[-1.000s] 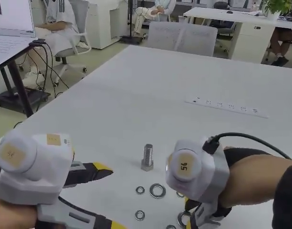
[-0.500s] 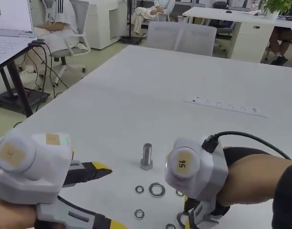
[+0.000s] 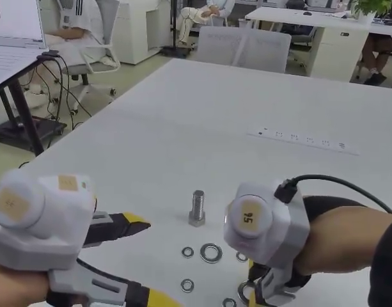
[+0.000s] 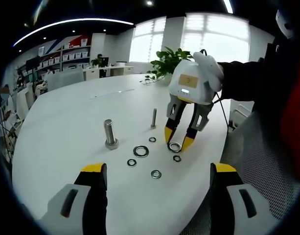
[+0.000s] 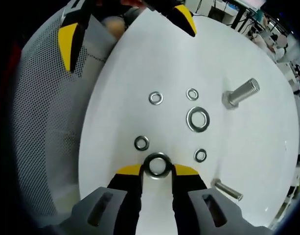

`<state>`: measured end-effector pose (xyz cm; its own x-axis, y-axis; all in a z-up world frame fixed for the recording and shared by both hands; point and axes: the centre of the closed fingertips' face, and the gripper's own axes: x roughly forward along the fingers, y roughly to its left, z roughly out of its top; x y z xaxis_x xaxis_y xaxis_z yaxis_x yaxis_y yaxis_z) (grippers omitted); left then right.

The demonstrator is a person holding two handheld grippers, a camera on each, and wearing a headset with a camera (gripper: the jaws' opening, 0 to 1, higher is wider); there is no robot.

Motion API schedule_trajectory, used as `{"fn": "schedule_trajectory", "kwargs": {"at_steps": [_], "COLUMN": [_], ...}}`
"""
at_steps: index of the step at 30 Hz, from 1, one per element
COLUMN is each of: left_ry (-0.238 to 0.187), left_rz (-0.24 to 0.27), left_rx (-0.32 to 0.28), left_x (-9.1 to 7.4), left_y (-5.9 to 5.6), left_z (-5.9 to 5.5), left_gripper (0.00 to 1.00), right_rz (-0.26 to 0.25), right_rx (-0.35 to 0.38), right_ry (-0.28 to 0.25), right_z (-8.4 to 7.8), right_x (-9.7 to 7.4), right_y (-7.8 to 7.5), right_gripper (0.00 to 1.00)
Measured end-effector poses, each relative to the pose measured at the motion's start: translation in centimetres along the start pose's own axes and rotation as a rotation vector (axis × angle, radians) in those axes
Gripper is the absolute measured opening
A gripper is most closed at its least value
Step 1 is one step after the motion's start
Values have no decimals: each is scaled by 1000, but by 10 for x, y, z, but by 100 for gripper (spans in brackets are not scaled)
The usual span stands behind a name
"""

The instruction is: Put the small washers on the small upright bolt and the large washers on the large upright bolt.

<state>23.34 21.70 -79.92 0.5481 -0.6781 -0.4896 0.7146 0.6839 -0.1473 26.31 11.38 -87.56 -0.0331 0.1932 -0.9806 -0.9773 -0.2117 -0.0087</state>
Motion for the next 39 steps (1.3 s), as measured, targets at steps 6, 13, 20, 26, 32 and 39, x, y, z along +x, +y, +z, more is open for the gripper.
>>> {"fn": "schedule_trajectory", "kwargs": {"at_steps": [6, 13, 20, 26, 32, 39], "left_ry": [-19, -59, -71, -91, -100, -122], "left_rz": [12, 52, 65, 61, 72, 81], "left_rx": [-4, 2, 12, 16, 18, 2], "left_x": [-1, -4, -4, -7, -12, -13], "left_y": [4, 13, 17, 18, 25, 32], "left_z": [3, 12, 14, 19, 21, 21], "left_gripper": [86, 86, 85, 83, 84, 85], "right_rz": [-8, -18, -29, -42, -54, -64], "right_rx": [3, 6, 5, 2, 7, 9], "right_ry": [12, 8, -4, -9, -28, -36], "right_z": [-5, -5, -3, -1, 4, 6], "right_x": [-2, -5, -11, -17, -26, -33], "right_y": [-3, -5, -8, -10, -12, -12], "right_gripper": [23, 23, 23, 23, 23, 23]}}
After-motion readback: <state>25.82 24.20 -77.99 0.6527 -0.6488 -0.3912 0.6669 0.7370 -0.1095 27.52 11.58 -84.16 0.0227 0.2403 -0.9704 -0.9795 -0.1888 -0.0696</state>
